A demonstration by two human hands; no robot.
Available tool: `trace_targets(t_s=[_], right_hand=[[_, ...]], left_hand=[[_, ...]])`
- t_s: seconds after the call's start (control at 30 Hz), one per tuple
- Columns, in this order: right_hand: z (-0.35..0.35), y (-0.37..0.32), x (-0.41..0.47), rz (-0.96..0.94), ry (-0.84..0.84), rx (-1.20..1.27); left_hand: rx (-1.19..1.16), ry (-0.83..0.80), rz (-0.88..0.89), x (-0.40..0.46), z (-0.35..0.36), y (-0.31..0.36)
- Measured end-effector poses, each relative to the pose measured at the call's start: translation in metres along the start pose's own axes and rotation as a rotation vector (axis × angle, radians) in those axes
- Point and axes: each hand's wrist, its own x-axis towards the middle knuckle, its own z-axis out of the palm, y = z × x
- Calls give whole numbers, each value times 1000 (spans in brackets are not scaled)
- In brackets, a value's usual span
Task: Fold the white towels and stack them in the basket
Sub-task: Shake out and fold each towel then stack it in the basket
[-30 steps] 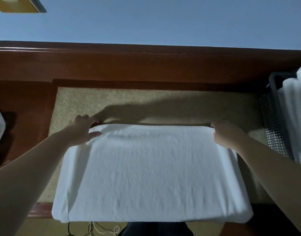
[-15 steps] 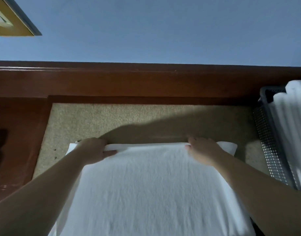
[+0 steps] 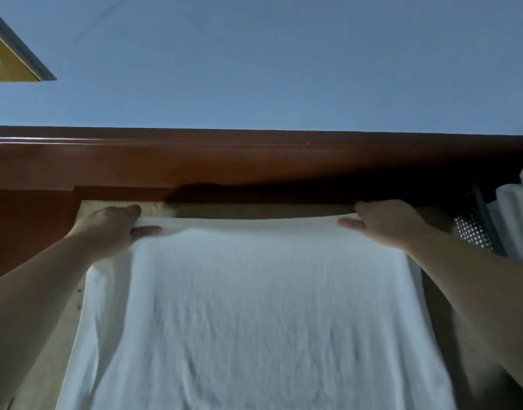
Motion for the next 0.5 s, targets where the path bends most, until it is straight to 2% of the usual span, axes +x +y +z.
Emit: trace_targets(t_s=[0.07, 0.17, 0.27, 0.37, 0.5], right_hand=[[-5, 9, 23, 27, 32, -43], [6, 18, 35, 109, -90, -13], [23, 28, 25, 151, -147, 158], [33, 39, 25, 254, -135, 314], [27, 49, 32, 373, -103, 286]], left_hand=[[-3, 68, -94, 21, -4, -6], [-73, 54, -243, 37, 11, -13], [-500, -62, -372, 30, 28, -17], [-852, 6, -501, 21, 34, -28], [-999, 140, -631, 26, 30, -30]])
